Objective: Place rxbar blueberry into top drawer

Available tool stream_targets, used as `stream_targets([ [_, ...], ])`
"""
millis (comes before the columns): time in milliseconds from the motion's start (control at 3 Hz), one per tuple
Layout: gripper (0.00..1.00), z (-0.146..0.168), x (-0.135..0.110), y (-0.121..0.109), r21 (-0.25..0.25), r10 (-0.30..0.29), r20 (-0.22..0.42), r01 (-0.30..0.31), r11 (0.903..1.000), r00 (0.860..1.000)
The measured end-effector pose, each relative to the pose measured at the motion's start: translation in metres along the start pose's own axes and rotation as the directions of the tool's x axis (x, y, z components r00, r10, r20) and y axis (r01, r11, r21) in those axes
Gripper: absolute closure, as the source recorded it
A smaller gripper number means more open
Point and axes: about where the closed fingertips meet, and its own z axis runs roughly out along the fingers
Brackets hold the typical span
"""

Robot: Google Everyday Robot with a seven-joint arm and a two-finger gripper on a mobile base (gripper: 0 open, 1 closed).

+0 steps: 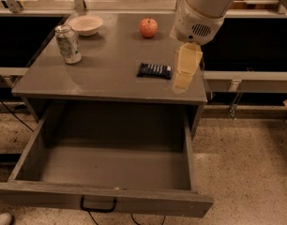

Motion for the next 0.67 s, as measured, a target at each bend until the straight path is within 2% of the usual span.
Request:
stream_targets([
  [333,0.00,0.017,-0.019,-0.024,-0.005,0.000,0.015,0.000,1.0000,1.000],
  [667,0.00,0.055,-0.071,-0.069,-0.026,-0.036,0.031,0.037,0.9990,0.999],
])
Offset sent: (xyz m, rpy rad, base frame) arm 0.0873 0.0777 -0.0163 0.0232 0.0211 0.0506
